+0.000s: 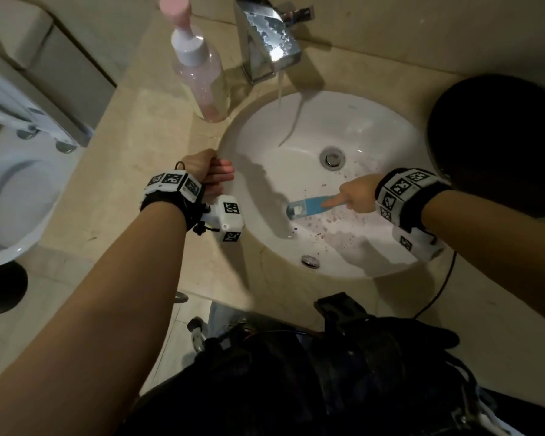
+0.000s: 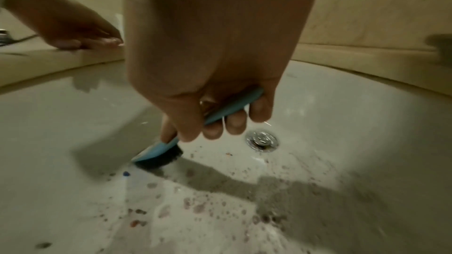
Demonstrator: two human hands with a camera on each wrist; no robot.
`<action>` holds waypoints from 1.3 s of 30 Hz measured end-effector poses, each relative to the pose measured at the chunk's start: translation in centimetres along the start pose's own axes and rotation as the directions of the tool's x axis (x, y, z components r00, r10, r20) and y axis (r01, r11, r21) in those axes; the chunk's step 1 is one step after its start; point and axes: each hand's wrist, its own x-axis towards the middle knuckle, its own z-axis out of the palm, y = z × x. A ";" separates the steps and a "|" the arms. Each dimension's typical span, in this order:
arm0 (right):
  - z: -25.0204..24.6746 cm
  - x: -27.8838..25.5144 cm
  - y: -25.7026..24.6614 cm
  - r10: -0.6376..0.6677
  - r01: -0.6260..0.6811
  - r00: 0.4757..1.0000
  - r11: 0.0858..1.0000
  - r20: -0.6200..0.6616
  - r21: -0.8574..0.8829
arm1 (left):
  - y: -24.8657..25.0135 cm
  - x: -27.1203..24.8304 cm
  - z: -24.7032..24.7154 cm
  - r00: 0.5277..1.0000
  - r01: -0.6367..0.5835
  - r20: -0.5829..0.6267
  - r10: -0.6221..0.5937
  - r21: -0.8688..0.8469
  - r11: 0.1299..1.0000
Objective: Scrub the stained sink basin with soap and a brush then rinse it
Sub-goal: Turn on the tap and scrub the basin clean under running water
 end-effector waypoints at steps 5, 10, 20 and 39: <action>-0.3 0.5 -0.9 -0.015 0.019 0.999 0.995 -0.035 0.100 | -0.3 0.4 0.3 0.999 -0.026 -0.037 0.026 0.016 1.000; -0.7 1.2 -1.5 -0.014 0.015 1.000 0.997 -0.017 0.079 | -0.4 0.3 0.3 0.998 -0.006 -0.063 0.007 0.015 1.000; -0.8 1.0 -0.7 -0.044 0.048 0.997 0.995 0.056 -0.084 | 0.8 0.6 0.6 0.994 0.084 -0.065 -0.083 0.012 0.996; 0.3 0.8 0.8 0.000 -0.006 0.999 0.987 0.038 0.163 | 1.0 0.5 0.6 0.992 0.084 -0.100 -0.079 0.047 0.995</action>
